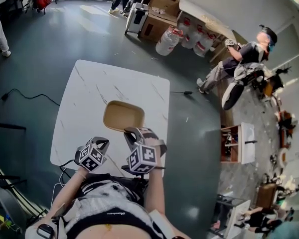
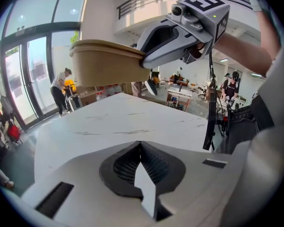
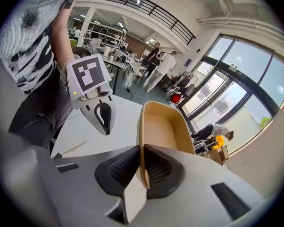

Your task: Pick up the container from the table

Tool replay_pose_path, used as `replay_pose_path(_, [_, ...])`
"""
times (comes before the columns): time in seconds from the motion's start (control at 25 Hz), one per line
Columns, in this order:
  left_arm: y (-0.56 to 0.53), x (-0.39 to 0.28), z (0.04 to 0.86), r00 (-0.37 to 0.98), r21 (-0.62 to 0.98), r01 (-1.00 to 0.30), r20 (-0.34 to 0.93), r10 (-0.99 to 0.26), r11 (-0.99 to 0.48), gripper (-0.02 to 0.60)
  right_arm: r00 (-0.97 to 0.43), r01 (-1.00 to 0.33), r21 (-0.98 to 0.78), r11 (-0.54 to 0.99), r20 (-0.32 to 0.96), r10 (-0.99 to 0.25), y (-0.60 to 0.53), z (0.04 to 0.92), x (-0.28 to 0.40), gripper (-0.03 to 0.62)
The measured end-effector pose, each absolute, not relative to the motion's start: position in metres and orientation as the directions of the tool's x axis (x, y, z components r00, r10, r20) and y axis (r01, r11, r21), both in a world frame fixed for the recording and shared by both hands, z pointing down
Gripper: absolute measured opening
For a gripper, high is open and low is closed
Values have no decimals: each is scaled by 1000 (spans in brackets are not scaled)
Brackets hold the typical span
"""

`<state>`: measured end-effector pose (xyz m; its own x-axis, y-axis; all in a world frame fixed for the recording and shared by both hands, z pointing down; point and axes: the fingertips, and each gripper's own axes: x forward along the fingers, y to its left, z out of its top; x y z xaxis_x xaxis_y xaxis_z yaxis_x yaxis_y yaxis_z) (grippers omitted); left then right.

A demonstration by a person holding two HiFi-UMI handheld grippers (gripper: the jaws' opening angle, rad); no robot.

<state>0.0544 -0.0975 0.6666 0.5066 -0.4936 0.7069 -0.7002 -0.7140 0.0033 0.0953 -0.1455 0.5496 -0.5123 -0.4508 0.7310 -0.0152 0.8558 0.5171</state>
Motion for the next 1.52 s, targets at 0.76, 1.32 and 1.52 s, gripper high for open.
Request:
replay_pose_path(0.76, [-98, 57, 667, 510, 11, -696, 711, -484, -718, 0, -510, 0, 517, 856, 736, -445, -143, 545, 99, 34])
replay_pose_path(1.32, [-100, 58, 658, 517, 11, -704, 694, -502, -710, 0, -520, 24, 510, 860, 741, -425, -138, 547, 95, 34])
replay_pose_path(1.52, [-100, 60, 655, 524, 22, -706, 689, -501, -707, 0, -527, 32, 509, 860, 740, -419, -136, 546, 94, 34])
